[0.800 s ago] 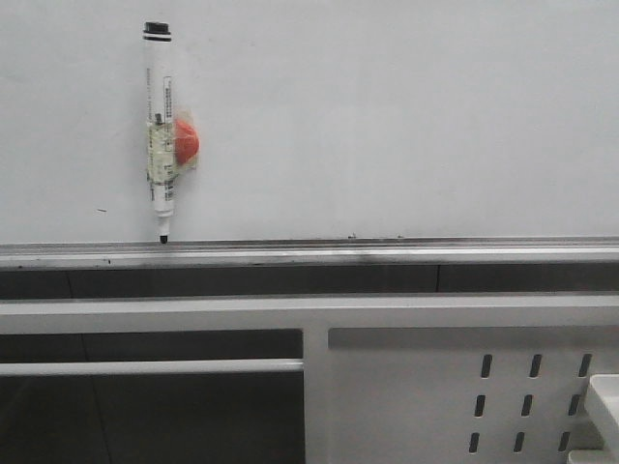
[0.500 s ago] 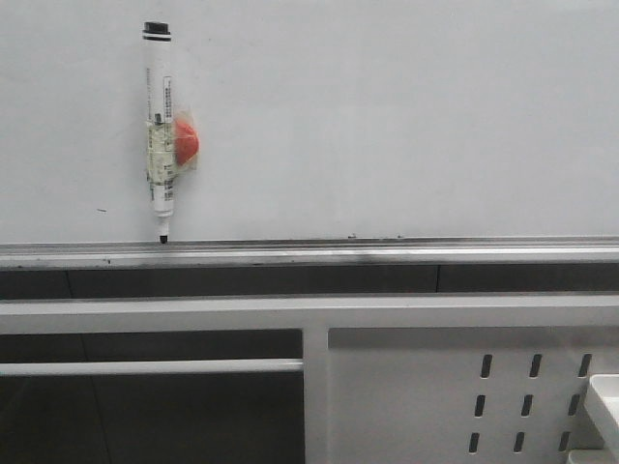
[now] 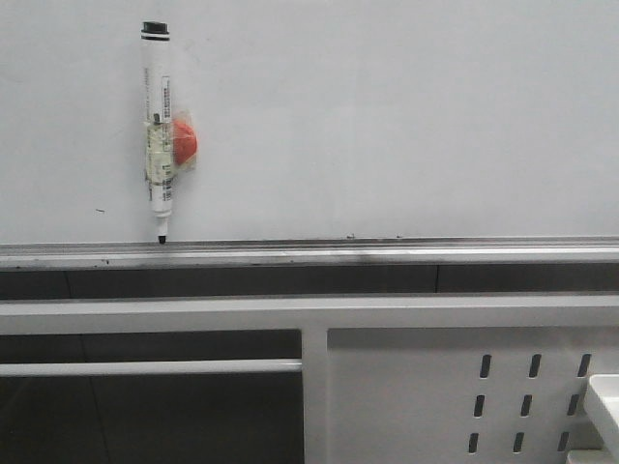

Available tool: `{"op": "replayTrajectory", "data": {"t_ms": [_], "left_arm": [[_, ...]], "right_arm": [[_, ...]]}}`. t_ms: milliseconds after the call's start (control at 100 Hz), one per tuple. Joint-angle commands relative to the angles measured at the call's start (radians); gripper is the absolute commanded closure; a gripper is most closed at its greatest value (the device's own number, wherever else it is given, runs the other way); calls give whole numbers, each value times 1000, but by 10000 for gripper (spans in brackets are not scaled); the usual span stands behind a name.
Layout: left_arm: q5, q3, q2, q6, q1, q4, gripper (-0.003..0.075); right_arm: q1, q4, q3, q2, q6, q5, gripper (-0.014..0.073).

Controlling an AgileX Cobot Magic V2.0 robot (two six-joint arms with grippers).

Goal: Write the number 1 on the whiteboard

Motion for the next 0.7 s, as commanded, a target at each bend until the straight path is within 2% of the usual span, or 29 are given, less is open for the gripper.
{"op": "replayTrajectory", "data": {"t_ms": [0,140,230,300,340,400,470,550,690], "left_arm": [[-198,33,-22,7,2,27,740],[-300,33,-22,7,2,27,740],[-379,31,-22,-44,2,-13,740],[-350,11,-21,-97,2,-89,740],[-307,-18,-15,-102,2,-114,740],[-170,-86,3,-102,2,-120,740],[6,-201,44,-102,2,-205,740],[66,-314,95,-102,2,-276,740],[-47,-396,132,-102,2,-279,740]], "right_arm": [[-1,115,13,-25,-10,-233,663],[-1,125,13,-25,-7,-479,663],[-1,130,2,-25,-5,-550,663],[-1,130,-64,-25,-5,-386,663],[-1,124,-132,-15,-10,-206,663],[-1,103,-227,15,-16,16,663],[-1,103,-335,72,-16,136,663],[-1,103,-423,139,-16,150,663],[-1,103,-478,193,-16,31,663]]}}
